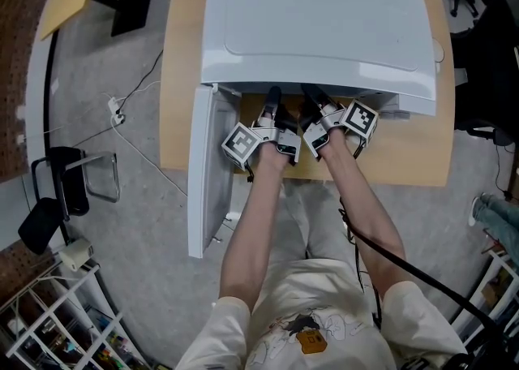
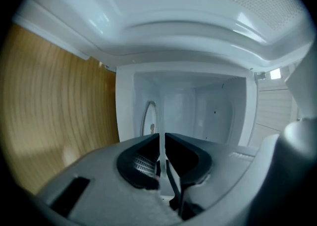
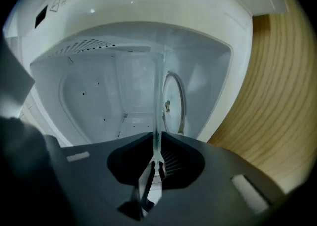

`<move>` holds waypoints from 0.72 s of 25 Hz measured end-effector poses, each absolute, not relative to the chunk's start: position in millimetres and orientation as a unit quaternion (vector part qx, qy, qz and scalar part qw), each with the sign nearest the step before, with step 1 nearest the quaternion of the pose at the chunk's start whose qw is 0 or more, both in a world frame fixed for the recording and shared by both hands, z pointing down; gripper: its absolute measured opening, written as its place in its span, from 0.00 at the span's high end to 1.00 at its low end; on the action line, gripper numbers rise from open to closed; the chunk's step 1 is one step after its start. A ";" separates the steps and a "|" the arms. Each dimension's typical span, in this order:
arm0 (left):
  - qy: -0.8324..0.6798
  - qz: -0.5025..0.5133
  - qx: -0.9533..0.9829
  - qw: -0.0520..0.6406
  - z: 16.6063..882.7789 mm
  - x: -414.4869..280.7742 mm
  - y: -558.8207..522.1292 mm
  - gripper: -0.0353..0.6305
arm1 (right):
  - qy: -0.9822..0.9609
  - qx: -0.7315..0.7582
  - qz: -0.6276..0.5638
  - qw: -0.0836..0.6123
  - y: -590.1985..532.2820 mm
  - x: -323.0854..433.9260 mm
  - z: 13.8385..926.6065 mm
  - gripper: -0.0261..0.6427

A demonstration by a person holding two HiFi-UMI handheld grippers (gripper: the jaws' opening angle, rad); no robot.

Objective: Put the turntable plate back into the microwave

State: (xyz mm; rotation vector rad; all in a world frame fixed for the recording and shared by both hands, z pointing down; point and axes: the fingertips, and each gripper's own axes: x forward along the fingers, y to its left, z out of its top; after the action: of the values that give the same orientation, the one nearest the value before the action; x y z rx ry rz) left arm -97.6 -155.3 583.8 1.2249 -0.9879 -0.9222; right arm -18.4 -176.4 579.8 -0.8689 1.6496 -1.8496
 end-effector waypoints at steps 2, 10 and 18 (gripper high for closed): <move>-0.427 -0.396 0.528 0.618 588.3 -97.7 -153.9 0.90 | 0.604 -0.329 -0.686 0.236 -178.2 -19.3 585.6 0.89; -0.437 -0.383 0.511 0.633 603.2 -96.3 -158.6 0.91 | 0.604 -0.340 -0.701 0.168 -154.9 -18.8 588.9 0.83; -0.446 -0.376 0.508 0.634 604.2 -95.9 -159.1 0.91 | 0.595 -0.349 -0.702 0.176 -154.8 -14.6 594.6 0.95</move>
State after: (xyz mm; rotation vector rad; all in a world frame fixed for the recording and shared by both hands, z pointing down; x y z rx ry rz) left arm -95.9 -159.1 604.2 1.1626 -1.0188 -0.8587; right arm -14.6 -154.8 594.6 -0.9896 1.6841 -1.9897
